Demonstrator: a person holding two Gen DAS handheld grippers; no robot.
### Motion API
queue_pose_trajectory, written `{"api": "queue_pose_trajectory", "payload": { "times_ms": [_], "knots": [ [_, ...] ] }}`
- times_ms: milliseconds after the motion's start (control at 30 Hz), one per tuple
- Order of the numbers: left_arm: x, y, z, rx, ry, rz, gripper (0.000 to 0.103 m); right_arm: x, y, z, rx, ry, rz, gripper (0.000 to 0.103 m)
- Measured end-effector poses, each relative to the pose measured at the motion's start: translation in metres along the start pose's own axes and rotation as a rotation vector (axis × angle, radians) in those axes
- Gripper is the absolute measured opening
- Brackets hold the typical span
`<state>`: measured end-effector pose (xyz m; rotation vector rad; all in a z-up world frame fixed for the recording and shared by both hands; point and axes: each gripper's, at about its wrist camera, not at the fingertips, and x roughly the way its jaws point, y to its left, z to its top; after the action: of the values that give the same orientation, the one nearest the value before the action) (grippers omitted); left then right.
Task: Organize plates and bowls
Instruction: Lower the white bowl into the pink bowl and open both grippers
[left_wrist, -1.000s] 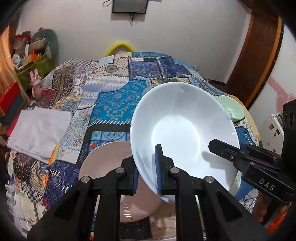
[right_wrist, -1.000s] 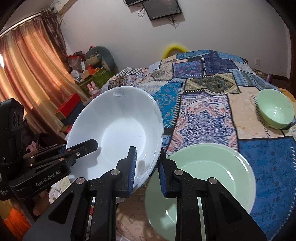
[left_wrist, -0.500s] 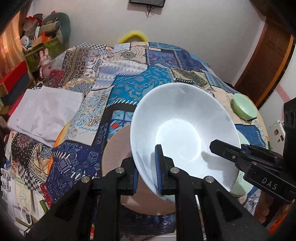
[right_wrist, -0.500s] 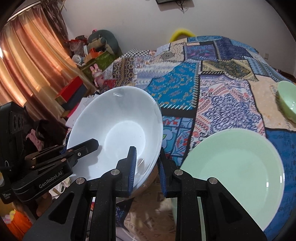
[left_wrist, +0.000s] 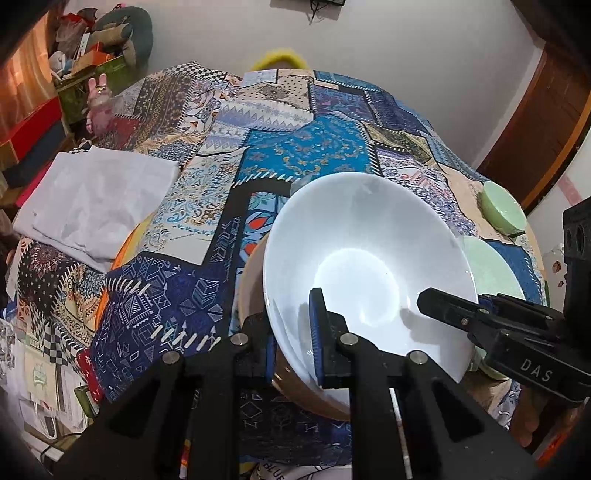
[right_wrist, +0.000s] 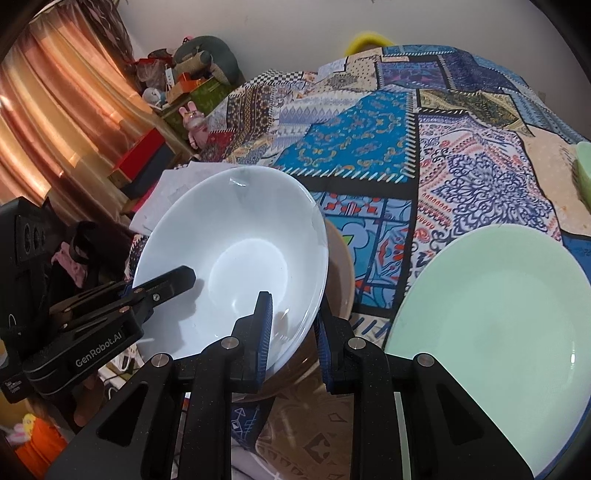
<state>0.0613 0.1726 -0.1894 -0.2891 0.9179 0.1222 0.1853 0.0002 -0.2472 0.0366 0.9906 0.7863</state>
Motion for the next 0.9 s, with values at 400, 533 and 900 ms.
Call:
{"api": "queue_pose_trajectory", "payload": {
  "times_ms": [400,533,900],
  "knots": [
    [0.011,-0.002,-0.004,0.077,-0.001,0.054,0.015,0.004,0.002,-0.001,-0.012,0.010,-0.022,0.024],
    [0.012,-0.004,-0.004,0.094,-0.012,0.071,0.015,0.002,0.000,-0.001,0.002,0.006,-0.010,0.024],
    [0.017,-0.012,-0.005,0.147,-0.008,0.117,0.017,-0.006,-0.002,0.000,0.000,-0.028,-0.017,0.024]
  ]
}}
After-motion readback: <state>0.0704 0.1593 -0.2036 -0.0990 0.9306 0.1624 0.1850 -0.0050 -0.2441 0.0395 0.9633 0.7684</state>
